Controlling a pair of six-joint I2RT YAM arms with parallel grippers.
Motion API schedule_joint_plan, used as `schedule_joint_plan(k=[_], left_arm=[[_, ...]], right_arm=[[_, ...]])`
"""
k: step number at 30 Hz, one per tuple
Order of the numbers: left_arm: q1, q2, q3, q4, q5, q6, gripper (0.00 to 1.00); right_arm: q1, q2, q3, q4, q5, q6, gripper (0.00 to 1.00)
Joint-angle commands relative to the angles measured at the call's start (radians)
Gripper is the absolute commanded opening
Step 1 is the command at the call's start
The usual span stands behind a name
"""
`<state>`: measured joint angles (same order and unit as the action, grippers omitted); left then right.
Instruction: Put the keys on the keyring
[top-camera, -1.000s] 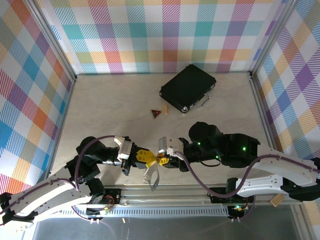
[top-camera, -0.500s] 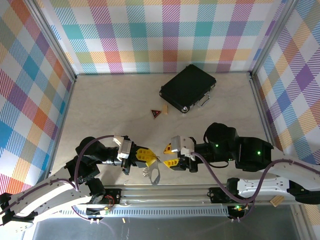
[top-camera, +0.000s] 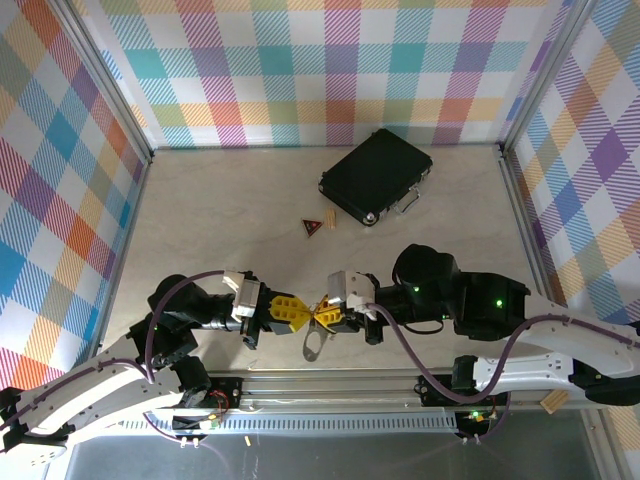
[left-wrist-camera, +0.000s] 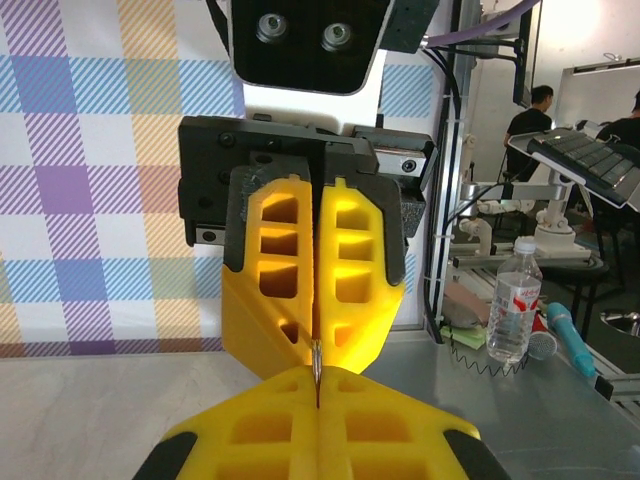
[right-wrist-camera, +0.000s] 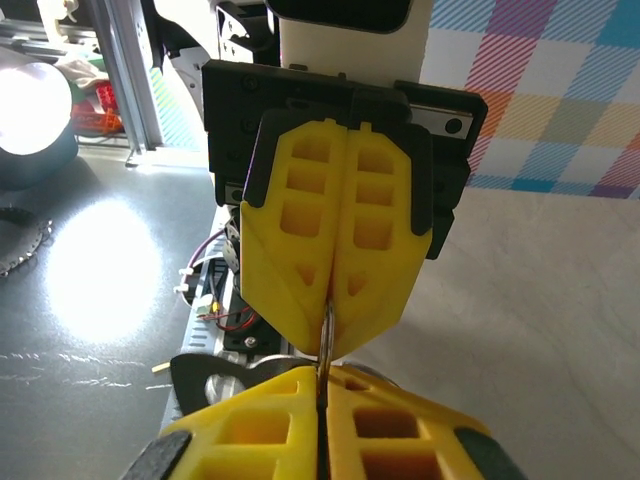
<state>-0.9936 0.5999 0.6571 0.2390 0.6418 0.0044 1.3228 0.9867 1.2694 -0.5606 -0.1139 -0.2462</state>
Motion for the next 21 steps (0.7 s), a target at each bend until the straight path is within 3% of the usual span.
schedule_joint_plan(k=[1, 5, 9, 16, 21], left_arm=[[-0.008, -0.020, -0.005, 0.044, -0.005, 0.009, 0.00], [-0.007, -0.023, 0.002, 0.002, -0.022, 0.035, 0.00], [-0.008, -0.028, 0.029, -0.141, -0.123, 0.113, 0.00], [-0.008, -0.010, 0.099, -0.361, -0.251, 0.219, 0.20], [-0.008, 0.024, 0.142, -0.462, -0.288, 0.253, 0.17]], right_arm=[[0.004, 0.006, -0.002, 0.020, 0.003, -0.006, 0.05], [0.004, 0.014, 0.016, -0.011, 0.022, -0.014, 0.00], [0.004, 0.041, 0.064, -0.088, 0.077, -0.028, 0.00], [0.004, 0.156, 0.197, -0.298, 0.183, -0.044, 0.00], [0.006, 0.211, 0.255, -0.363, 0.191, -0.052, 0.00]])
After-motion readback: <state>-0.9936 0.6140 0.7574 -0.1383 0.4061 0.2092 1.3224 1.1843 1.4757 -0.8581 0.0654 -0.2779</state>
